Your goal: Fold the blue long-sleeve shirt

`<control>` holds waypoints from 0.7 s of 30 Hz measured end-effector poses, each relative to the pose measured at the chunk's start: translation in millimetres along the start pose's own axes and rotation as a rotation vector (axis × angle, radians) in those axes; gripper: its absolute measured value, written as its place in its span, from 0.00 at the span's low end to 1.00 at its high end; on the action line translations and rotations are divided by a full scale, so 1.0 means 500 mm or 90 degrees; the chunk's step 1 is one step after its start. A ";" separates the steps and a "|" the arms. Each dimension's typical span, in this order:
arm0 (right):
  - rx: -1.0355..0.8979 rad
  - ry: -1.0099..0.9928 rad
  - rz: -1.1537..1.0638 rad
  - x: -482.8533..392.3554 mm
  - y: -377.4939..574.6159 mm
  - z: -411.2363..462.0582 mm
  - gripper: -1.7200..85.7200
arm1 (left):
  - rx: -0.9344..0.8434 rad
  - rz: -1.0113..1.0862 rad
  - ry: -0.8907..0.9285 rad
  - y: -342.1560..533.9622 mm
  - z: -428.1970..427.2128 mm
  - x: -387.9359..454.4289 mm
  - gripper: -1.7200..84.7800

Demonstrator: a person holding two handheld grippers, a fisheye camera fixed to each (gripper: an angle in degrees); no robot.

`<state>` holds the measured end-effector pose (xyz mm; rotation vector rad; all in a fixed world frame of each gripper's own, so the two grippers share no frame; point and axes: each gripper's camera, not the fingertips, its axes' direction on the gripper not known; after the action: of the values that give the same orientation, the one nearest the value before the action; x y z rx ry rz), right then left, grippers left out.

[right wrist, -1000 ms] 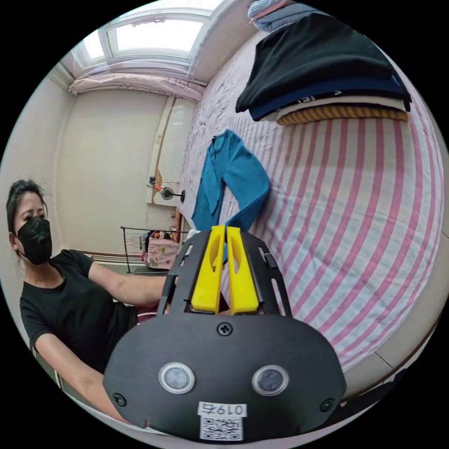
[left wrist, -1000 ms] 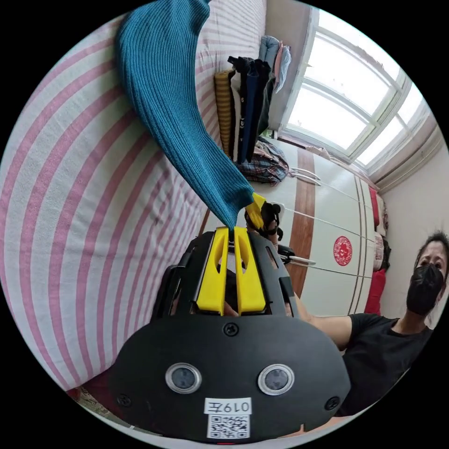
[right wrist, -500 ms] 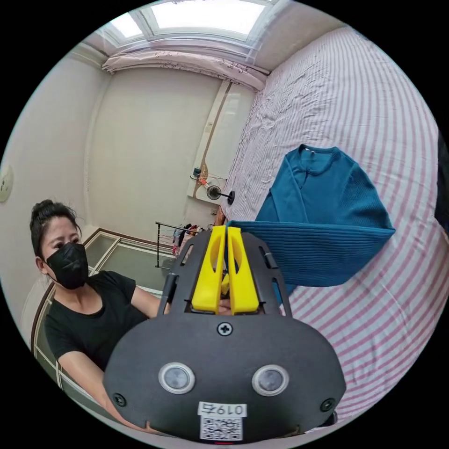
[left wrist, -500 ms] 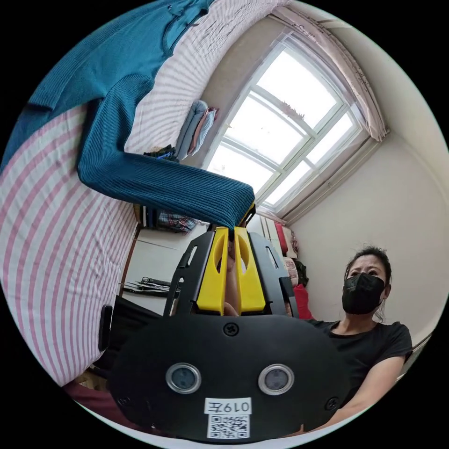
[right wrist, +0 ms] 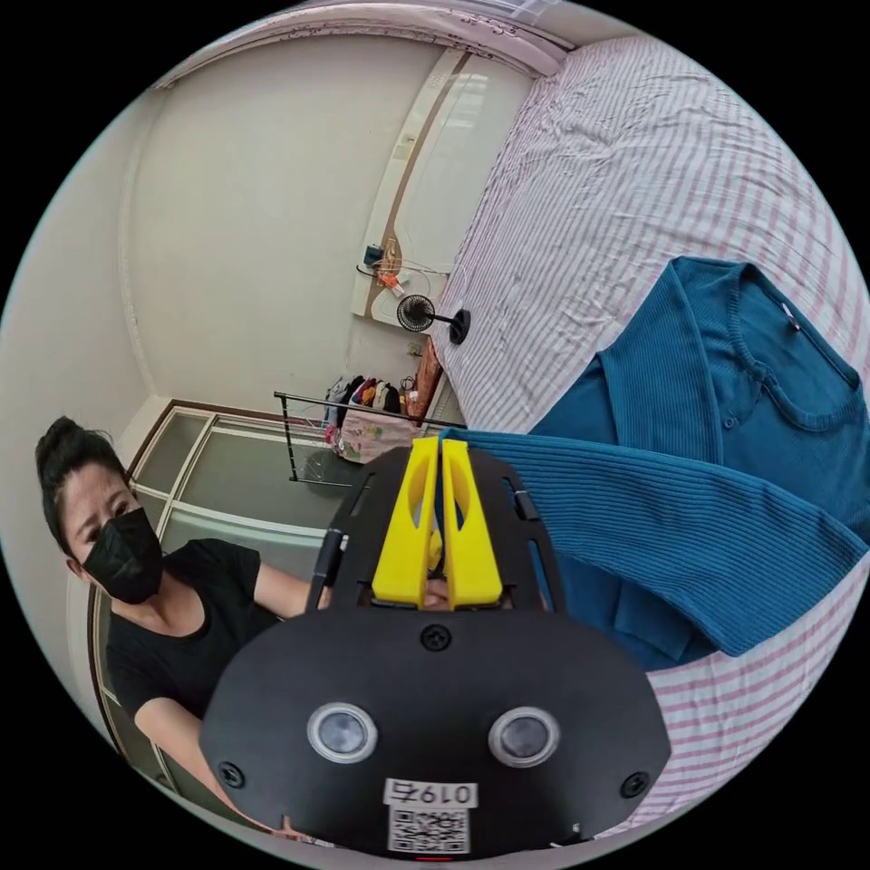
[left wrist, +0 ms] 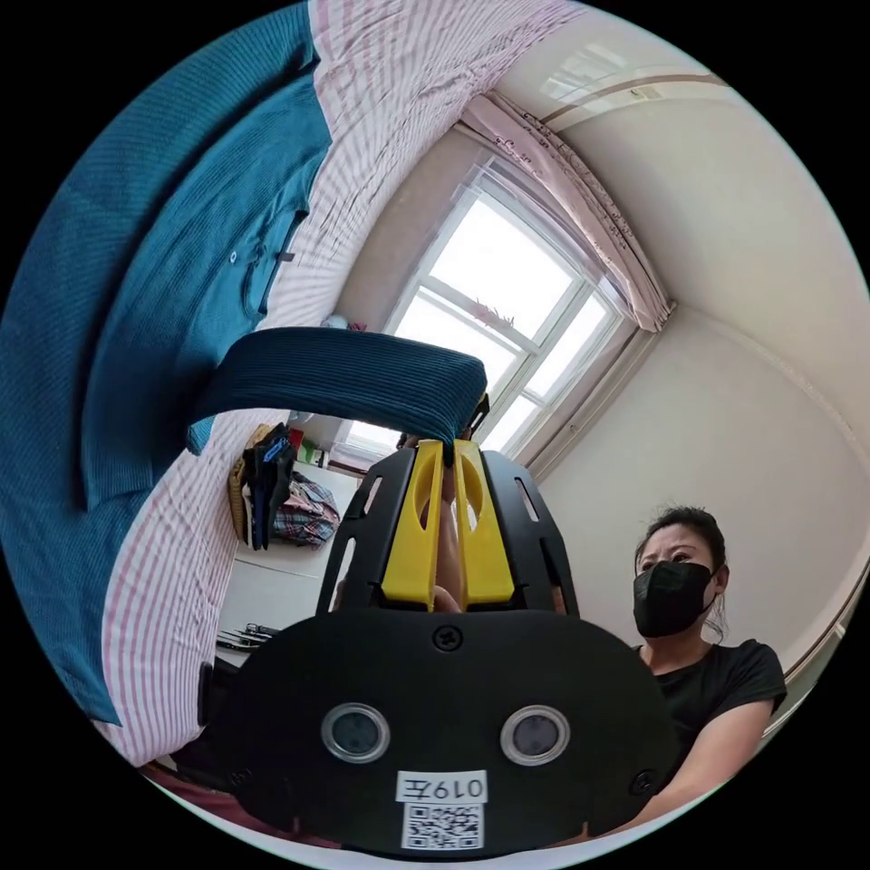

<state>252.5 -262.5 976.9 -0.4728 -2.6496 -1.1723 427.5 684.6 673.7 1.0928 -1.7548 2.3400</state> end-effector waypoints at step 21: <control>-0.026 0.063 0.141 0.173 -0.231 0.406 0.01 | 0.117 -0.105 -0.043 -0.235 -0.303 0.108 0.05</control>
<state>117.9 -166.1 790.5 -0.6766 -2.4209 -1.1520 356.5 835.9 782.1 1.3006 -1.4273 2.4268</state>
